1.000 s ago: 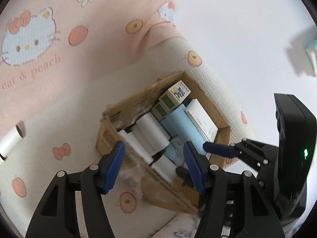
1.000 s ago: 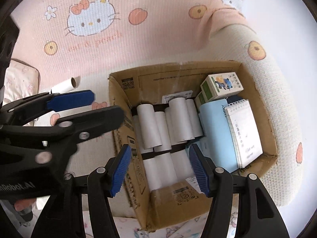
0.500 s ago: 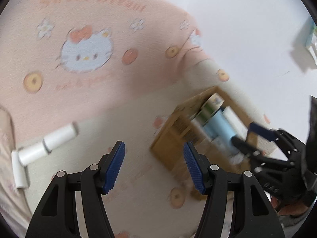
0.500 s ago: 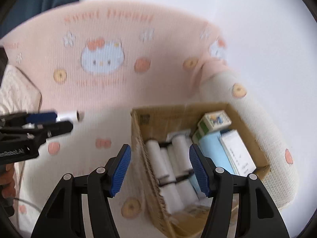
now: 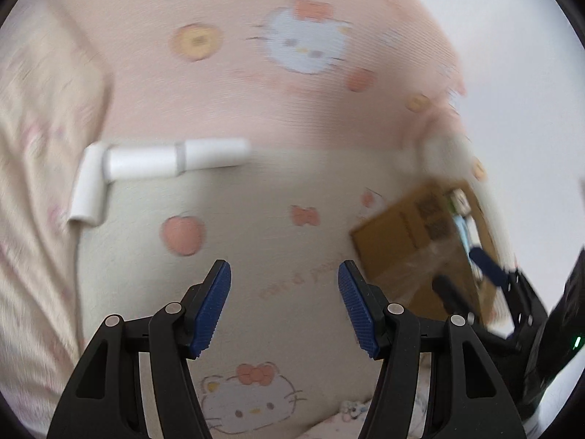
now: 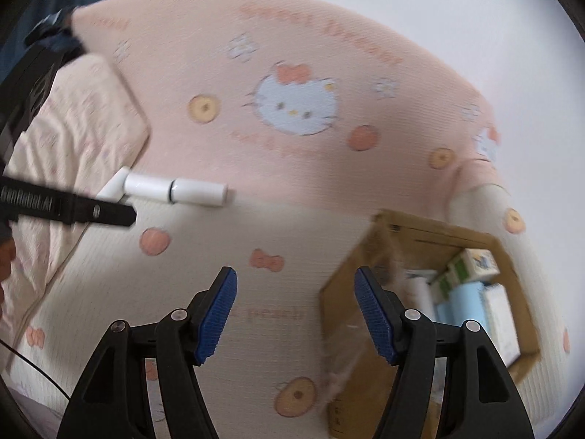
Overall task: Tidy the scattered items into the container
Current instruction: 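Move both grippers back to the remaining tubes on the mat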
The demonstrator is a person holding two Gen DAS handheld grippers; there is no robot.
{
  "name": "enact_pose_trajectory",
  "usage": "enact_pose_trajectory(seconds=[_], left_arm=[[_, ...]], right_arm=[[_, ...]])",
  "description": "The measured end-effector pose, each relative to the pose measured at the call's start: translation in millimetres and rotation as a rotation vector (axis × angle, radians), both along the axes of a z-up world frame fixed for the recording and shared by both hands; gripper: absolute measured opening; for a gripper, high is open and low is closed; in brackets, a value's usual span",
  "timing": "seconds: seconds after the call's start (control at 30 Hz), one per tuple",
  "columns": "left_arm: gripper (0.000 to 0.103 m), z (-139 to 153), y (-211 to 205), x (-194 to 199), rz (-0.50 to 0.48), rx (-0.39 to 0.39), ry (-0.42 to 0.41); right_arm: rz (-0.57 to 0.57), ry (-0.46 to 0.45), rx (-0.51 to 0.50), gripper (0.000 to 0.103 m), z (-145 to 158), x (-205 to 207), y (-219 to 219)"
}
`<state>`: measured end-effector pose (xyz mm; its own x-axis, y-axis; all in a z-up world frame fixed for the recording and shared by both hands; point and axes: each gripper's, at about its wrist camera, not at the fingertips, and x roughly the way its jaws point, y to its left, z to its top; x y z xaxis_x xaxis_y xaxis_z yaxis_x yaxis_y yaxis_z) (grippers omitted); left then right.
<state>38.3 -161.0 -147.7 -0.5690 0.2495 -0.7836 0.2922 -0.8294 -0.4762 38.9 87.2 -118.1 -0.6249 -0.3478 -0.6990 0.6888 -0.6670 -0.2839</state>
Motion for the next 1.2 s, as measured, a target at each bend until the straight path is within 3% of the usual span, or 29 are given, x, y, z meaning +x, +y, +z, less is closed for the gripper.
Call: enact_pose_trajectory(seconds=[0.2, 0.37, 0.53, 0.7, 0.83, 1.03, 1.2], left_arm=[[0.065, -7, -31, -15, 0.055, -0.033, 0.009], [0.065, -16, -46, -43, 0.057, -0.033, 0.003], [0.065, -27, -57, -76, 0.058, 0.013, 0.011], [0.065, -47, -74, -115, 0.119, 0.086, -0.034], [0.042, -63, -88, -144, 0.159, 0.105, -0.114], [0.042, -77, -97, -169, 0.179, 0.112, -0.18], [0.05, -86, -95, -186, 0.151, 0.112, -0.203]], right_arm=[[0.08, -0.137, -0.057, 0.065, -24, -20, -29], [0.071, -0.233, -0.116, 0.065, -38, -54, -56], [0.086, -0.295, -0.14, 0.065, -48, -87, -91], [0.065, -0.361, -0.153, 0.065, -61, -127, -125], [0.032, -0.377, -0.152, 0.065, -68, -153, -145], [-0.025, -0.504, -0.159, 0.065, -89, -180, -160], [-0.08, -0.6, -0.221, 0.065, -99, -196, -159]])
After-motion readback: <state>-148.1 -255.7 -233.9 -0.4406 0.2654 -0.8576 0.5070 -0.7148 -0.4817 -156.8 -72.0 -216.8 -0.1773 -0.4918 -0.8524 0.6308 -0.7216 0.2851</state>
